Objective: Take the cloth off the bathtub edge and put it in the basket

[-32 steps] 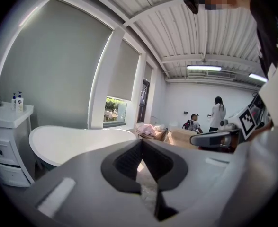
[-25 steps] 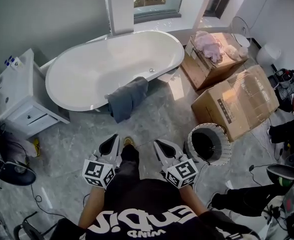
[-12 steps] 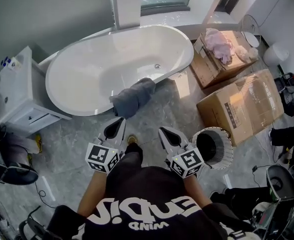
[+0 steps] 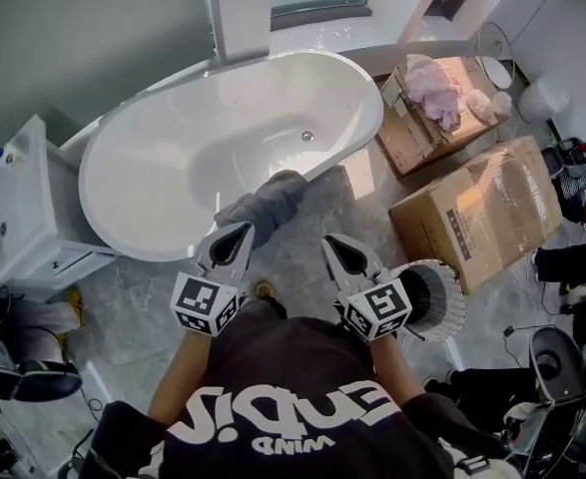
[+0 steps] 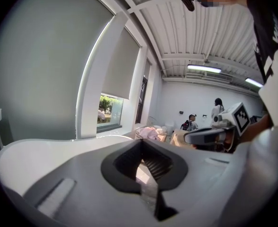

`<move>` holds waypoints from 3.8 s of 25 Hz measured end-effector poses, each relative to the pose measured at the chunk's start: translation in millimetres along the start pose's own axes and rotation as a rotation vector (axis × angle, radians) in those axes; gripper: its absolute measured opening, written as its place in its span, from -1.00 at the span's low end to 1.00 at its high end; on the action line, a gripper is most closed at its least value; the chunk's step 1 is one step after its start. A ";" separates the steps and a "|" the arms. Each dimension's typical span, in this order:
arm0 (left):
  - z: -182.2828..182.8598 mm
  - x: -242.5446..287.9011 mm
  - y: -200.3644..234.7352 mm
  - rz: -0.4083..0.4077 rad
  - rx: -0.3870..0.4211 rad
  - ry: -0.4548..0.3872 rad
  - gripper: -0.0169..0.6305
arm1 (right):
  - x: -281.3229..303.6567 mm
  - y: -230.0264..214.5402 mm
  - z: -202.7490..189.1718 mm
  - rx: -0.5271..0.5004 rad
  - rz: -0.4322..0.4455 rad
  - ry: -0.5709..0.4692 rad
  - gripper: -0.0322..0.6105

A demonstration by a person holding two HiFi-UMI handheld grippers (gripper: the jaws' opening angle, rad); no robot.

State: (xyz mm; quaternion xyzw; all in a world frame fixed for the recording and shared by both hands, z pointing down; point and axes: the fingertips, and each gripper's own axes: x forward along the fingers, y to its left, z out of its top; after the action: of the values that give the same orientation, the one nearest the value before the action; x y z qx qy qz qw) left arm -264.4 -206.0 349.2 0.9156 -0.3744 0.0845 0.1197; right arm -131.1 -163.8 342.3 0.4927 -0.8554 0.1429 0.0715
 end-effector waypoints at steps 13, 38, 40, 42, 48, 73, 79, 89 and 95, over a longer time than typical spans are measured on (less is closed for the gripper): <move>22.6 39.4 20.9 0.035 0.009 -0.009 -0.96 | 35.2 -35.6 21.5 0.000 0.016 -0.013 -0.87; 6.4 50.6 59.5 0.142 -0.035 0.039 -0.96 | 95.7 -47.2 20.8 -0.065 0.193 0.049 -0.87; 2.9 54.0 58.6 0.135 -0.038 0.046 -0.96 | 97.0 -49.0 15.7 -0.071 0.203 0.059 -0.87; -1.8 57.3 57.6 0.126 -0.034 0.057 -0.96 | 99.4 -52.0 9.8 -0.069 0.208 0.067 -0.87; -26.5 77.0 59.5 0.107 -0.049 0.078 -0.96 | 115.8 -65.6 -9.3 -0.045 0.203 0.073 -0.87; -179.6 131.1 102.6 0.132 -0.123 0.136 -0.96 | 180.5 -78.1 -138.2 0.053 0.164 0.155 -0.87; -194.5 136.7 99.2 0.092 -0.084 0.167 -0.94 | 179.7 -82.1 -155.1 0.077 0.156 0.180 -0.87; -210.8 147.3 93.0 -0.013 -0.057 0.221 0.14 | 184.0 -79.4 -168.1 0.093 0.169 0.204 -0.87; -217.9 152.1 92.3 -0.047 -0.026 0.259 0.23 | 183.1 -79.1 -175.0 0.099 0.170 0.216 -0.87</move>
State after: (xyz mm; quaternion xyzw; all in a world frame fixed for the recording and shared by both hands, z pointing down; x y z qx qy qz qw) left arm -236.5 -309.4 609.3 0.9040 -0.3351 0.1945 0.1808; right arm -158.3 -296.7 570.4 0.4032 -0.8732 0.2428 0.1265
